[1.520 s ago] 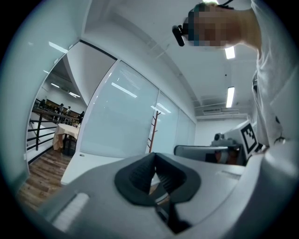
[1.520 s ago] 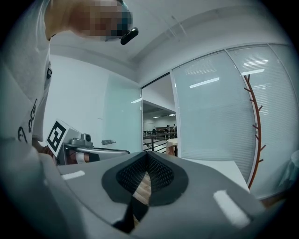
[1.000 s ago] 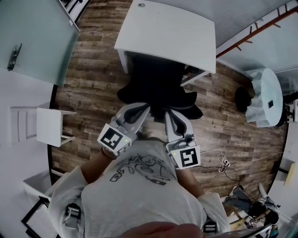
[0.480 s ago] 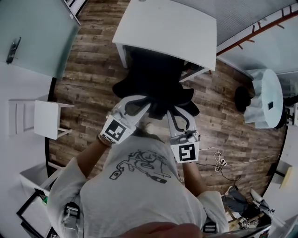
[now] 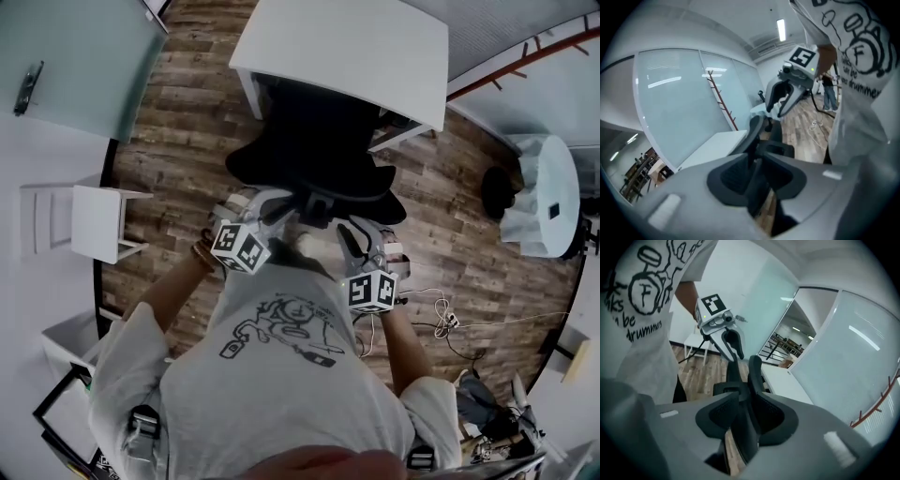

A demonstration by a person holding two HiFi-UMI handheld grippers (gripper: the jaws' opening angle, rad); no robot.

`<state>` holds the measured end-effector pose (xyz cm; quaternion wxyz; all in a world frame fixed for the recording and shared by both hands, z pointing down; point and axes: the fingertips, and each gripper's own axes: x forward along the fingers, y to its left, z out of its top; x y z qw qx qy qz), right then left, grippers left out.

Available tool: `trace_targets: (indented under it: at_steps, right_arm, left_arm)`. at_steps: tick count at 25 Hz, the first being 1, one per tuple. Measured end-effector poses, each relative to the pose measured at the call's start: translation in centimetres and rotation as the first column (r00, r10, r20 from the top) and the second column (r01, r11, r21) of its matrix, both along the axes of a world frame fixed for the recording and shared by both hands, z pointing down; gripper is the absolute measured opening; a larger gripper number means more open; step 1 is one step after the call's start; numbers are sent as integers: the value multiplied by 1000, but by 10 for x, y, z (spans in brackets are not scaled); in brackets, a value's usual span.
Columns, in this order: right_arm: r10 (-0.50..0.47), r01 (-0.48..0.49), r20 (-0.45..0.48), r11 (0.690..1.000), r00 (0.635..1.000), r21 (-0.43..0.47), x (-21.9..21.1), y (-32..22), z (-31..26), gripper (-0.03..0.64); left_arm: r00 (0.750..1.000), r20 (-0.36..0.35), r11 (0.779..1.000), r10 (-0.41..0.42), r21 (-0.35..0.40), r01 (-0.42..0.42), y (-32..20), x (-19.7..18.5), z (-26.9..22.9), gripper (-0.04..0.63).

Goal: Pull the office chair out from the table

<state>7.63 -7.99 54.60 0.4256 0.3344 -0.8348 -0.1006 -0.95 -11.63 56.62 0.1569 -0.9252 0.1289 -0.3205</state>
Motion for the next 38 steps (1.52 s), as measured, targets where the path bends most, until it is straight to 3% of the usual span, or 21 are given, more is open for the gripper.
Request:
trace_targets:
  at_steps: [5, 9, 13, 17, 24, 29, 38]
  right_arm:
    - [-47, 33, -166, 996, 985, -89, 18, -1, 59, 166]
    - [-95, 53, -278, 986, 956, -156, 31, -3, 101, 210]
    - [-138, 69, -373, 979, 918, -193, 42, -9, 136, 236]
    - [-165, 77, -418, 973, 893, -219, 47, -13, 156, 237]
    - [-178, 90, -450, 974, 875, -210, 50, -16, 171, 176]
    - [-150, 68, -426, 977, 892, -202, 51, -13, 171, 126]
    - [-150, 63, -448, 977, 881, -204, 58, -2, 170, 118]
  left_arm:
    - [972, 203, 992, 115, 18, -121, 3, 2, 54, 135]
    - [922, 342, 978, 181, 36, -205, -1, 1, 86, 171]
    - [863, 452, 966, 226, 12, -259, -4, -3, 115, 249]
    - [828, 511, 962, 228, 11, -272, -8, -7, 133, 227]
    - [836, 511, 963, 199, 55, -263, -15, -4, 138, 121]
    - [857, 484, 967, 174, 82, -243, -11, -3, 137, 106]
    - [861, 479, 969, 174, 70, -235, 5, 2, 136, 104]
